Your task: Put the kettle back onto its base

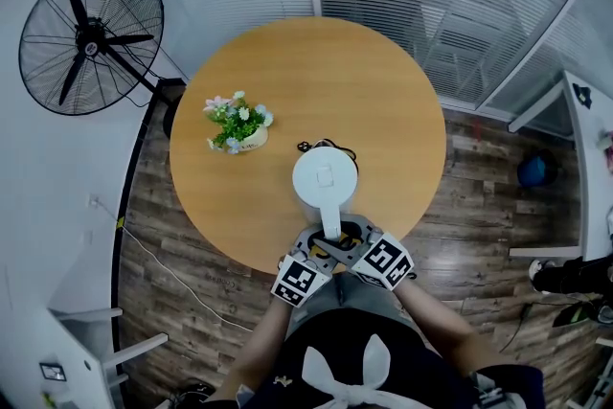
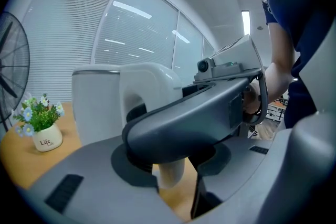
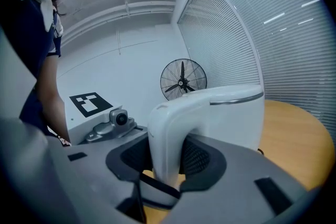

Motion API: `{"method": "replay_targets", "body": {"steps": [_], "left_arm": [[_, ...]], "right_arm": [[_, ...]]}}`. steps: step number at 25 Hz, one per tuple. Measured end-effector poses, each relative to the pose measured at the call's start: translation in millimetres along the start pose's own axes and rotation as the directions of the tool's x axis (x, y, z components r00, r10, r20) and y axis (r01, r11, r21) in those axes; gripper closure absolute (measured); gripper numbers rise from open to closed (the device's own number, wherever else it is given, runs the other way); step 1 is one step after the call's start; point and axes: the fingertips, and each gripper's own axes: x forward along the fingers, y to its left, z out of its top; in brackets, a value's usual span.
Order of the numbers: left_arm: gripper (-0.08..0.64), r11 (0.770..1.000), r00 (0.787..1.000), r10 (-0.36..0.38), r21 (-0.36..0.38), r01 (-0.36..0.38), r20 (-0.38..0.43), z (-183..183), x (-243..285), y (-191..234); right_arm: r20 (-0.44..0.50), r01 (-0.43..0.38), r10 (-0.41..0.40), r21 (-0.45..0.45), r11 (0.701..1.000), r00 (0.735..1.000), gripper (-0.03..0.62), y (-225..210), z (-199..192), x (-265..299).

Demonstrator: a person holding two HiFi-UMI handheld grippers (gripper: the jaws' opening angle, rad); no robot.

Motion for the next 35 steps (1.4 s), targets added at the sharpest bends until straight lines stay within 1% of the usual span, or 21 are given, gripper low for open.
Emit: {"method": "replay_targets", "body": {"steps": [11, 27, 29, 31, 32, 33, 35], "left_arm": [[0.390, 1.000, 1.000, 0.005, -0.010, -0.005, 0.003, -10.3, 2.9, 2.2], [0.391, 1.000, 1.000, -0.007, -0.005, 0.007, 0.002, -18.9, 2.3, 9.0], [0.393, 0.999, 1.000, -0.019, -0.040, 0.020, 0.005, -22.4, 2.3, 9.9], [0.394, 0.992, 0.999, -0.044, -0.114, 0.046, 0.020, -26.3, 1.8, 10.2], [0.393, 0.989, 0.998, -0.052, -0.140, 0.056, 0.028, -27.4, 1.4, 10.0], [0.393, 0.987, 0.998, -0.055, -0.149, 0.059, 0.033, -27.7, 1.2, 9.8], [0.393, 0.988, 0.998, -0.052, -0.144, 0.056, 0.032, -27.4, 1.5, 10.1]], "right_arm": [[-0.017, -0.010, 0.010, -0.013, 1.000, 1.000, 0.428, -0.4, -9.2, 5.4], [0.008, -0.019, 0.020, -0.014, 1.000, 1.000, 0.431, -0.8, -14.3, 14.5], [0.020, -0.023, 0.023, -0.012, 1.000, 1.000, 0.431, -0.2, -15.4, 15.2], [0.029, -0.030, 0.030, -0.010, 1.000, 0.999, 0.430, 1.5, -17.4, 15.2], [0.030, -0.032, 0.032, -0.009, 0.999, 0.999, 0.430, 2.3, -18.2, 15.0], [0.030, -0.033, 0.033, -0.009, 0.999, 0.999, 0.430, 2.8, -18.7, 15.0], [0.031, -0.035, 0.036, -0.009, 0.999, 0.999, 0.430, 2.2, -18.3, 14.9]]}}
